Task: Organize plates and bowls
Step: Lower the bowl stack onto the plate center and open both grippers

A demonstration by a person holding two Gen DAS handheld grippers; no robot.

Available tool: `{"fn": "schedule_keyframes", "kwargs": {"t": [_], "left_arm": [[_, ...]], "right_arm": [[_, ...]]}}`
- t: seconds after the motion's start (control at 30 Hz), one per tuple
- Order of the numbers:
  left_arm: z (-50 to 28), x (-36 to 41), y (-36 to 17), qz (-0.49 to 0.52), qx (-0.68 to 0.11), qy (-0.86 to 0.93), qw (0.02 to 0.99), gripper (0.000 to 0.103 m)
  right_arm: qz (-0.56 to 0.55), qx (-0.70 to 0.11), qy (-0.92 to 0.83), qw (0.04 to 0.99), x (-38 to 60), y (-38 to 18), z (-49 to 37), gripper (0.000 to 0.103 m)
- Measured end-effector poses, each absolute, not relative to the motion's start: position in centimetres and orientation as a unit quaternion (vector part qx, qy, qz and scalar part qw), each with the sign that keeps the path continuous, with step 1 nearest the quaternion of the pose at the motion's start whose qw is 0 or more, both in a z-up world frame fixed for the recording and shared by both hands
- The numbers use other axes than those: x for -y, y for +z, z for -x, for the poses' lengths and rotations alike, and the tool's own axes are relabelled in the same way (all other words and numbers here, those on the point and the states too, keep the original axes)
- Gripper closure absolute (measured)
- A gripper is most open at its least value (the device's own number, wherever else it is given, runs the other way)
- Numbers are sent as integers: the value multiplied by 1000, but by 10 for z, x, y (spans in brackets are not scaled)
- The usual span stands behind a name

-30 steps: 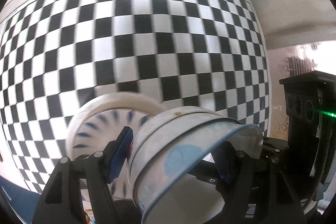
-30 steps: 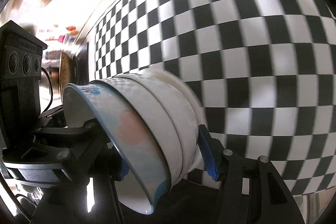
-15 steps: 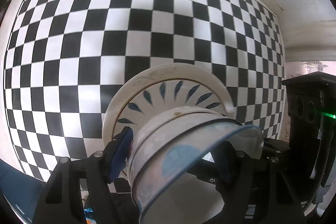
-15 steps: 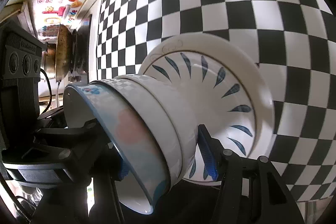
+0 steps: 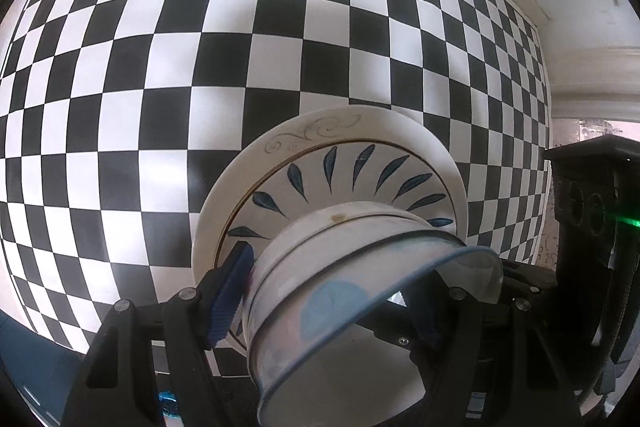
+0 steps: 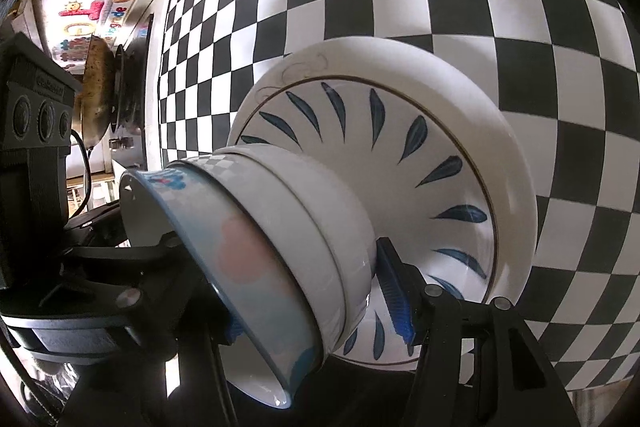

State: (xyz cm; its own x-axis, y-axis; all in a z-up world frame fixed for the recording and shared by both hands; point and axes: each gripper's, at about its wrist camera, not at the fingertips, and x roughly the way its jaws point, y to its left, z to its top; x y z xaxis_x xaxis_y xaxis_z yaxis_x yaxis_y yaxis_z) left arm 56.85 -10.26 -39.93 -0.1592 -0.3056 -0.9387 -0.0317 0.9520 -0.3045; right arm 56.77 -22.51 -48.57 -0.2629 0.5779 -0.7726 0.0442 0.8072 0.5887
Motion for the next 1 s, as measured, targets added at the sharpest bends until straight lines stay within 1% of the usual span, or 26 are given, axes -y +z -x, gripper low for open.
{"fn": "schedule_keyframes", "kwargs": {"t": [0.43, 1.0], "left_arm": [[-569, 107, -402, 119, -763, -99, 628, 35], [-569, 120, -398, 94, -755, -96, 642, 35]], "right_arm": [[-195, -773, 221, 562, 227, -485, -570, 45], [-177, -776, 208, 568, 233, -479, -566, 45]]}}
